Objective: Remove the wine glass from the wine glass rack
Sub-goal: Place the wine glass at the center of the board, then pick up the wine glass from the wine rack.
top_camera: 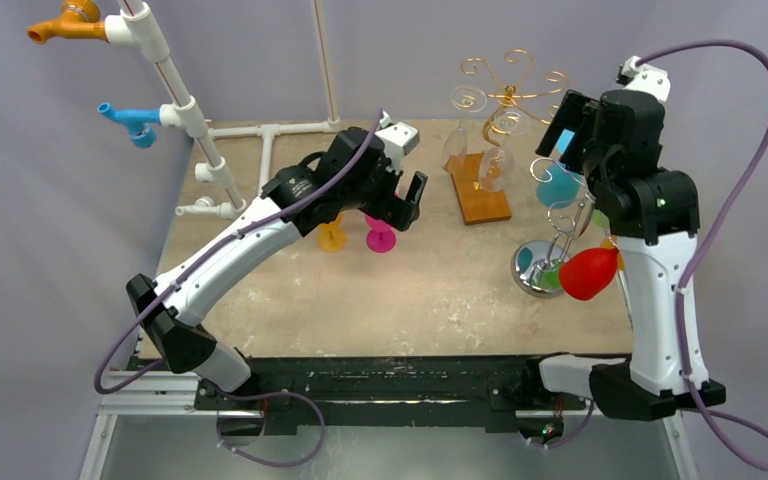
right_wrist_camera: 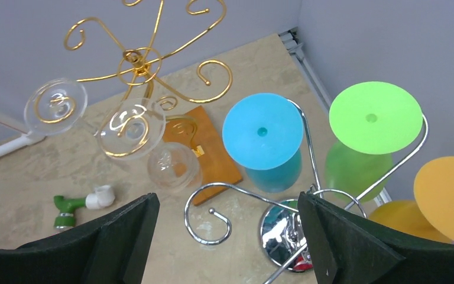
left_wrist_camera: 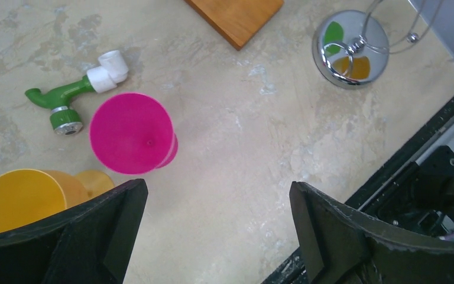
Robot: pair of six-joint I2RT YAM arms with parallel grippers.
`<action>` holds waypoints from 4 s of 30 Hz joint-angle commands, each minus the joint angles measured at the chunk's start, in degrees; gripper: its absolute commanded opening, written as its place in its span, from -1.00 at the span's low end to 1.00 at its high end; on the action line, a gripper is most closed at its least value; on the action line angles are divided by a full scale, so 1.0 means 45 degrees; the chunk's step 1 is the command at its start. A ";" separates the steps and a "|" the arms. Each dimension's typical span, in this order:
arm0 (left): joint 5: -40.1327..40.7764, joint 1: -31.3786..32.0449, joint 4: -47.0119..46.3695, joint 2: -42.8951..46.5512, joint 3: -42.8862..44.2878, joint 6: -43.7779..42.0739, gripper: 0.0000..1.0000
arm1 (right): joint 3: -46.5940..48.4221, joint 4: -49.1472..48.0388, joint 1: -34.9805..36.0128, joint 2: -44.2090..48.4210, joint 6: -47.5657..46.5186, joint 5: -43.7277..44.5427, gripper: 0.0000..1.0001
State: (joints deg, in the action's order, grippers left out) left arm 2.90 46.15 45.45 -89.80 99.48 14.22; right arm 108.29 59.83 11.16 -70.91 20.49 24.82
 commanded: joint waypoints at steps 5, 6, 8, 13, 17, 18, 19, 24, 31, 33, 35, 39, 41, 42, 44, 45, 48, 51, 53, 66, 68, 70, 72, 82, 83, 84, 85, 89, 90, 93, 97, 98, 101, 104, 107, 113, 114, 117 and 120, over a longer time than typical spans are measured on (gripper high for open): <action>-0.0529 0.0488 -0.1140 0.1282 -0.1423 0.0108 1.00 | 0.2131 0.0912 -0.0429 -0.2492 -0.0084 0.1725 0.98; -0.0461 0.0487 -0.1163 0.1391 -0.1533 0.0088 1.00 | 0.2337 0.1063 -0.0468 -0.2694 -0.0164 0.1867 0.98; -0.0368 0.0497 -0.1229 0.1583 -0.1726 0.0031 1.00 | 0.2704 0.1445 -0.0553 -0.3086 -0.0264 0.2162 0.98; -0.0385 0.0487 -0.1244 0.1724 -0.1853 -0.0100 1.00 | 0.2812 0.1780 -0.0619 -0.3634 -0.0465 0.2253 0.98; -0.0508 0.0487 -0.1304 0.1732 -0.1904 -0.0090 1.00 | 0.2697 0.1870 -0.0672 -0.3613 -0.0498 0.2547 0.98; -0.0524 0.0491 -0.1293 0.1730 -0.1921 -0.0083 1.00 | 0.2657 0.1847 -0.0696 -0.3584 -0.0543 0.2551 0.98; -0.0526 0.0487 -0.1311 0.1732 -0.1930 -0.0083 1.00 | 0.2628 0.1839 -0.0716 -0.3588 -0.0607 0.2561 0.98; -0.0536 0.0491 -0.1367 0.1721 -0.1957 -0.0088 1.00 | 0.2681 0.1833 -0.0787 -0.3755 -0.0775 0.2272 0.98; -0.0585 0.0494 -0.1387 0.1686 -0.1989 -0.0120 1.00 | 0.2723 0.1776 -0.0923 -0.3918 -0.0910 0.2022 0.98; -0.0585 0.0493 -0.1389 0.1651 -0.1990 -0.0108 1.00 | 0.2698 0.1763 -0.0982 -0.3980 -0.0939 0.1953 0.98; -0.0585 0.0494 -0.1388 0.1616 -0.1990 -0.0112 1.00 | 0.2646 0.1735 -0.1021 -0.4036 -0.0955 0.1900 0.98; -0.0585 0.0497 -0.1392 0.1560 -0.1953 -0.0131 1.00 | 0.2504 0.1564 -0.1141 -0.4082 -0.1016 0.1737 0.98; -0.0585 0.0499 -0.1405 0.1522 -0.1946 -0.0118 1.00 | 0.2485 0.1504 -0.1148 -0.4121 -0.1018 0.1591 0.98; -0.0585 0.0488 -0.1398 0.1509 -0.1941 -0.0130 1.00 | 0.2465 0.1449 -0.1152 -0.4124 -0.1018 0.1467 0.98; -0.0585 0.0491 -0.1406 0.1466 -0.1970 -0.0132 1.00 | 0.2367 0.1342 -0.1152 -0.4107 -0.1018 0.1331 0.98; -0.0585 0.0497 -0.1409 0.1460 -0.1965 -0.0132 1.00 | 0.2313 0.1319 -0.1152 -0.4105 -0.1013 0.1307 0.98; -0.0585 0.0489 -0.1418 0.1442 -0.1959 -0.0131 1.00 | 0.2226 0.1261 -0.1143 -0.4086 -0.1018 0.1320 0.98; -0.0585 0.0488 -0.1422 0.1392 -0.1970 -0.0120 1.00 | 0.2239 0.1211 -0.1161 -0.4115 -0.1037 0.1316 0.98; -0.0585 0.0487 -0.1442 0.1386 -0.1975 -0.0104 1.00 | 0.2244 0.1230 -0.1160 -0.4157 -0.1058 0.1357 0.98; -0.0585 0.0487 -0.1423 0.1266 -0.1956 -0.0103 1.00 | 0.2048 0.1183 -0.1302 -0.4304 -0.1111 0.1546 0.98; -0.0585 0.0487 -0.1427 0.1263 -0.1951 -0.0113 1.00 | 0.1951 0.1125 -0.1341 -0.4307 -0.1126 0.1457 0.98; -0.0585 0.0487 -0.1417 0.1245 -0.1932 -0.0110 1.00 | 0.1868 0.1066 -0.1366 -0.4318 -0.1135 0.1391 0.98; -0.0585 0.0496 -0.1404 0.1244 -0.1931 -0.0113 1.00 | 0.1854 0.1049 -0.1385 -0.4356 -0.1136 0.1341 0.98; -0.0585 0.0491 -0.1407 0.1188 -0.1951 -0.0113 1.00 | 0.1553 0.0808 -0.1536 -0.4363 -0.1136 0.1228 0.98; -0.0585 0.0492 -0.1404 0.1172 -0.1951 -0.0111 1.00 | 0.1509 0.0786 -0.1568 -0.4347 -0.1136 0.1224 0.98; -0.0585 0.0499 -0.1403 0.1157 -0.1951 -0.0098 1.00 | 0.1461 0.0759 -0.1594 -0.4340 -0.1145 0.1213 0.98; -0.0585 0.0488 -0.1396 0.1148 -0.1951 -0.0091 1.00 | 0.1414 0.0721 -0.1627 -0.4319 -0.1154 0.1190 0.98; -0.0585 0.0492 -0.1401 0.1147 -0.1930 -0.0091 1.00 | 0.1346 0.0579 -0.1711 -0.4234 -0.1189 0.1146 0.98; -0.0585 0.0487 -0.1396 0.1147 -0.1931 -0.0093 1.00 | 0.1346 0.0545 -0.1717 -0.4241 -0.1184 0.1118 0.97; -0.0585 0.0489 -0.1392 0.1110 -0.1914 -0.0072 1.00 | 0.1382 0.0465 -0.1736 -0.4244 -0.1194 0.1040 0.86; -0.0585 0.0487 -0.1403 0.1069 -0.1911 -0.0064 1.00 | 0.1505 0.0435 -0.1736 -0.4222 -0.1214 0.0887 0.70; -0.0585 0.0487 -0.1403 0.1069 -0.1900 -0.0072 1.00 | 0.1544 0.0434 -0.1737 -0.4231 -0.1214 0.0859 0.65; -0.0585 0.0489 -0.1398 0.1069 -0.1912 -0.0064 1.00 | 0.1716 0.0463 -0.1737 -0.4261 -0.1228 0.0761 0.53; -0.0585 0.0487 -0.1406 0.1049 -0.1912 -0.0073 1.00 | 0.1926 0.0540 -0.1736 -0.4280 -0.1231 0.0713 0.38; -0.0585 0.0492 -0.1408 0.1049 -0.1931 -0.0074 1.00 | 0.2125 0.0636 -0.1737 -0.4286 -0.1251 0.0674 0.28; -0.0585 0.0489 -0.1390 0.1069 -0.1931 -0.0074 1.00 | 0.2530 0.0831 -0.1737 -0.4300 -0.1328 0.0542 0.20; -0.0585 0.0492 -0.1402 0.1069 -0.1922 -0.0074 1.00 | 0.2536 0.0843 -0.1737 -0.4310 -0.1321 0.0540 0.19; -0.0585 0.0488 -0.1404 0.1069 -0.1951 -0.0074 1.00 | 0.2547 0.0861 -0.1737 -0.4310 -0.1348 0.0504 0.18; -0.0585 0.0491 -0.1409 0.1074 -0.1941 -0.0075 1.00 | 0.2545 0.0827 -0.1737 -0.4310 -0.1350 0.0461 0.17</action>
State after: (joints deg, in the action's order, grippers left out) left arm 0.67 48.40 41.19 -85.19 91.00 14.28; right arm 117.43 64.18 3.36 -90.80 15.29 27.38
